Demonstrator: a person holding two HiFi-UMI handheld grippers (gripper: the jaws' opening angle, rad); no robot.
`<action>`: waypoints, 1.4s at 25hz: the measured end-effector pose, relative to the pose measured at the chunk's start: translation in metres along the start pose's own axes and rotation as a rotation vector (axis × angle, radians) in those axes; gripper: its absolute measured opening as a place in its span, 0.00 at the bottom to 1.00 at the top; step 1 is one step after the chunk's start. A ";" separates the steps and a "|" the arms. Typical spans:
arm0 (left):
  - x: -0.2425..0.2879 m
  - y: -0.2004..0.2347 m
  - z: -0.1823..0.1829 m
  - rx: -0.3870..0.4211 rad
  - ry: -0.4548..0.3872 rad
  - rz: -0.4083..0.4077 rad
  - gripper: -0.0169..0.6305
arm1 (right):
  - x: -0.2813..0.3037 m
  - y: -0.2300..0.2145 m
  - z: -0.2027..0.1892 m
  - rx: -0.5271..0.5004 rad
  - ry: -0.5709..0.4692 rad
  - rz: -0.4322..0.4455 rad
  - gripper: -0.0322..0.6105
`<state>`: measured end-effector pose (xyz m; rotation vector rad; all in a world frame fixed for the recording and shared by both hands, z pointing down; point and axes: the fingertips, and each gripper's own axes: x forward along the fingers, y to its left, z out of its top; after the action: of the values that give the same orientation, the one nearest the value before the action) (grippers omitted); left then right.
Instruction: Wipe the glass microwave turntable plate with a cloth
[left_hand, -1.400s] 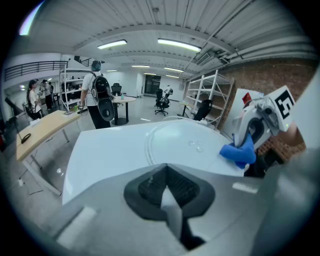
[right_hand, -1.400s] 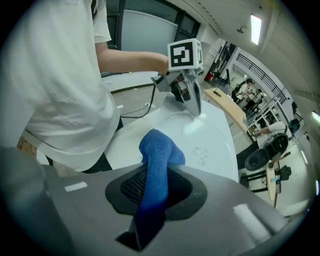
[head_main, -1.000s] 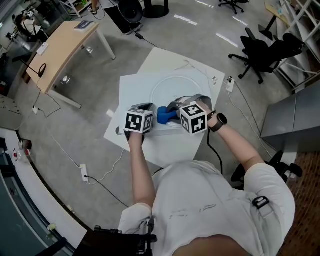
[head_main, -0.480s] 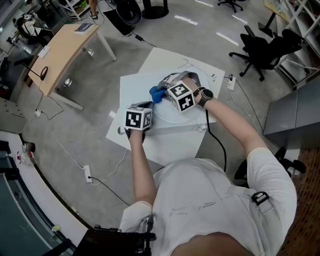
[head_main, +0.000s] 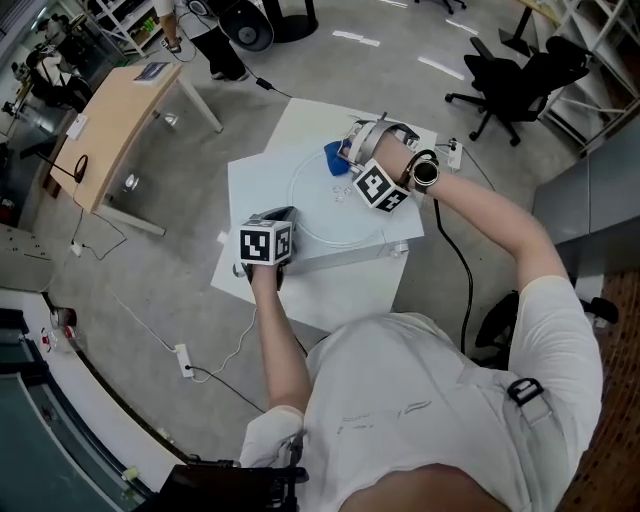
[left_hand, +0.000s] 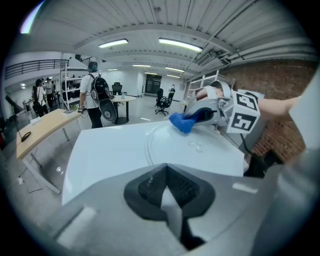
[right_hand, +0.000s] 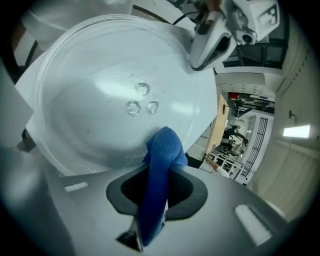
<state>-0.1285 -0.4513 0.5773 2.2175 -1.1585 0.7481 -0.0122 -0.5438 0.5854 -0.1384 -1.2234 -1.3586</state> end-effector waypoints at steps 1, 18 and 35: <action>0.000 0.000 0.000 0.002 0.001 -0.004 0.03 | -0.005 0.007 -0.003 -0.029 0.021 0.002 0.14; 0.001 -0.007 0.002 0.005 0.004 0.011 0.03 | -0.089 0.059 0.064 -0.038 -0.070 0.098 0.16; -0.002 -0.002 0.002 0.004 0.002 0.023 0.03 | 0.004 -0.061 0.077 0.288 -0.230 -0.053 0.13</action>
<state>-0.1277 -0.4508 0.5740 2.2096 -1.1846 0.7619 -0.1047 -0.5110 0.5879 -0.0598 -1.6124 -1.2208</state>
